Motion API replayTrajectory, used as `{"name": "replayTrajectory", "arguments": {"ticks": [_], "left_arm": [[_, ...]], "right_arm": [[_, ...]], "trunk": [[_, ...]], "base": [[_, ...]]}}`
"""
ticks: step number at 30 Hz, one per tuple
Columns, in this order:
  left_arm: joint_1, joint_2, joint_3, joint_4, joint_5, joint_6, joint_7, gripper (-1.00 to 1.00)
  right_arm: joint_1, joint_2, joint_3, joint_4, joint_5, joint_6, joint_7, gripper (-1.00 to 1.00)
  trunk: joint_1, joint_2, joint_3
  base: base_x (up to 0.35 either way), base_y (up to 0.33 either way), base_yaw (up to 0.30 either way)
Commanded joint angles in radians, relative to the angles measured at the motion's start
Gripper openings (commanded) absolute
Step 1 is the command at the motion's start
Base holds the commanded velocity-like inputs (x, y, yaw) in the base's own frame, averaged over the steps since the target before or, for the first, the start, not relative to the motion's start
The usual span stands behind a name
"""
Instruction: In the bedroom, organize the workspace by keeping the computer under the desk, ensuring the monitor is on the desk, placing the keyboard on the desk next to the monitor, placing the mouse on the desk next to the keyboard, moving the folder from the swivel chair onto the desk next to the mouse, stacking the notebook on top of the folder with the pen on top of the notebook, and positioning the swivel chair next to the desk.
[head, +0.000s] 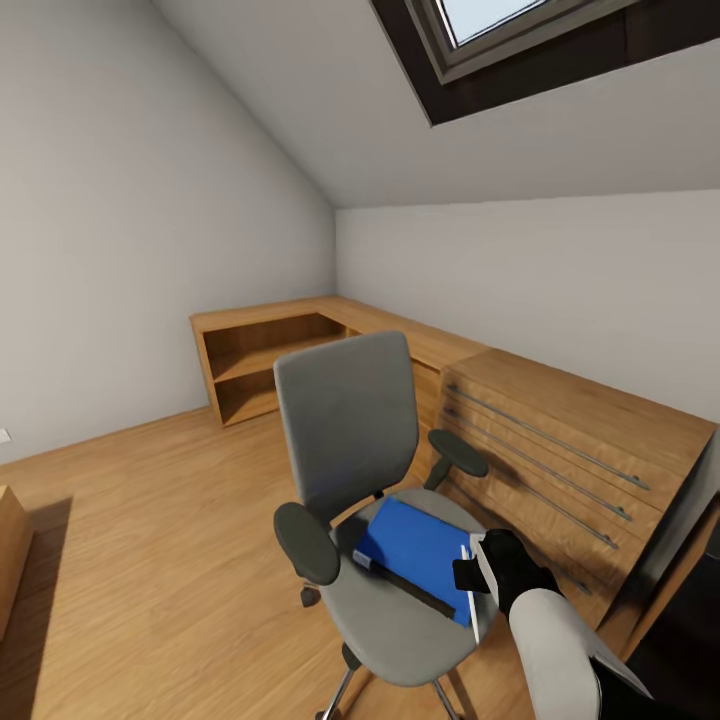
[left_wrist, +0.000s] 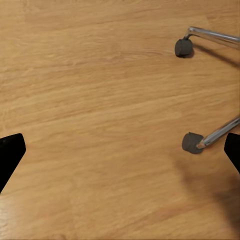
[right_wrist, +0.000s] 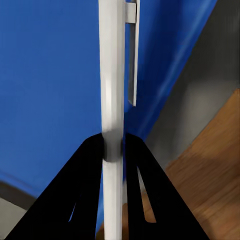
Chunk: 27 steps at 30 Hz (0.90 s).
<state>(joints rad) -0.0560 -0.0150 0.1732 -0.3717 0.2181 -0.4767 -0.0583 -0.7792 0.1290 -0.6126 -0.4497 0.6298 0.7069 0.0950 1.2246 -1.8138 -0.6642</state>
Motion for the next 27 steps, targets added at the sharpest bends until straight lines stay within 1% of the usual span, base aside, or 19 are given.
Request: {"name": "replayTrajectory", "arguments": {"ticks": [1,27], "left_arm": [[-0.001,0.0,0.002,0.0,0.009,-0.002,-0.006,1.0],[0.0,-0.001,0.002,0.001,0.008,-0.001,-0.006,1.0]], "right_arm": [[-0.001,0.001,-0.007,-0.003,0.009,0.003,0.009,-1.0],[-0.001,0.002,-0.009,-0.007,0.006,0.003,0.016,-1.0]], "trunk": [[-0.004,0.007,0.002],[-0.104,0.189,0.084]], "base": [[0.0,0.0,0.0],[0.0,0.0,0.0]]}}
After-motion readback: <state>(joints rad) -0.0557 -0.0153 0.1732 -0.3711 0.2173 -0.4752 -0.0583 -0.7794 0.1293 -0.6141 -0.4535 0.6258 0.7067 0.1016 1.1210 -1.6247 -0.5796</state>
